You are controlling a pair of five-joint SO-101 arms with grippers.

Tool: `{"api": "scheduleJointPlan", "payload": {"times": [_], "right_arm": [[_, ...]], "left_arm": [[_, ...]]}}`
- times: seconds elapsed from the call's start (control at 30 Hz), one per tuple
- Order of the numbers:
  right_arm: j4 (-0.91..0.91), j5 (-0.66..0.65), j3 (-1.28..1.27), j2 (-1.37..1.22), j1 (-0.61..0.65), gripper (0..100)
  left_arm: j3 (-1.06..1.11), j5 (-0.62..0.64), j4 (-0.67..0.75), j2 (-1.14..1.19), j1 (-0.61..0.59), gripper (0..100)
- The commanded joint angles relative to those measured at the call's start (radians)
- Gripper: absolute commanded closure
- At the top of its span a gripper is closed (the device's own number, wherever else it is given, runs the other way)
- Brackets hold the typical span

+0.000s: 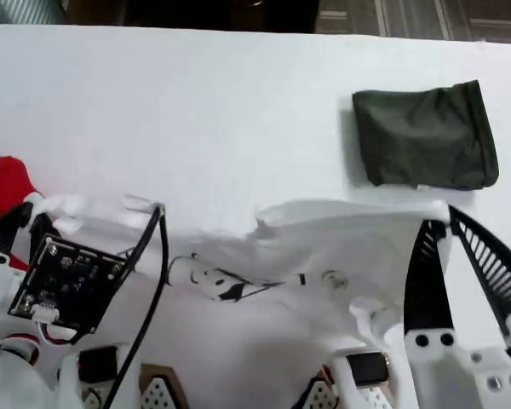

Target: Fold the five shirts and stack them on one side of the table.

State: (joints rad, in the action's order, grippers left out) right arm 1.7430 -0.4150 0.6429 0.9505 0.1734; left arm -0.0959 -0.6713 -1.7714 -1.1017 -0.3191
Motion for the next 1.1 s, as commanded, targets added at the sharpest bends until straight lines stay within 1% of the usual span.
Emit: {"api": "scheduleJointPlan", "payload": {"times": [0.0,0.27,0.43,0.47,0.57,0.67,0.8,0.9,1.07], "right_arm": [[0.019,-0.005,0.008,0.012,-0.001,98.0],[0.019,-0.005,0.008,0.010,-0.001,98.0],[0.012,-0.003,0.005,-0.010,-0.001,98.0],[0.002,-0.002,-0.003,-0.027,-0.001,98.0],[-0.054,0.002,-0.037,-0.096,-0.001,98.0],[-0.179,0.002,-0.100,-0.182,-0.001,98.0],[-0.380,0.000,-0.219,-0.320,-0.001,98.0],[-0.515,-0.002,-0.282,-0.444,-0.001,98.0],[-0.647,-0.002,-0.287,-0.657,-0.007,98.0]], "left_arm": [[-0.027,0.020,-0.014,0.012,-0.009,97],[-0.010,0.031,-0.015,-0.075,-0.015,97],[0.062,0.029,-0.002,-0.075,-0.040,97],[0.084,0.031,0.017,-0.075,-0.040,97],[0.176,0.031,0.137,-0.046,-0.040,97],[0.217,0.031,0.244,0.054,-0.040,97],[0.185,0.035,0.361,0.267,-0.014,97],[0.096,0.037,0.394,0.454,0.034,97],[-0.134,0.037,0.404,0.789,0.066,97]]}}
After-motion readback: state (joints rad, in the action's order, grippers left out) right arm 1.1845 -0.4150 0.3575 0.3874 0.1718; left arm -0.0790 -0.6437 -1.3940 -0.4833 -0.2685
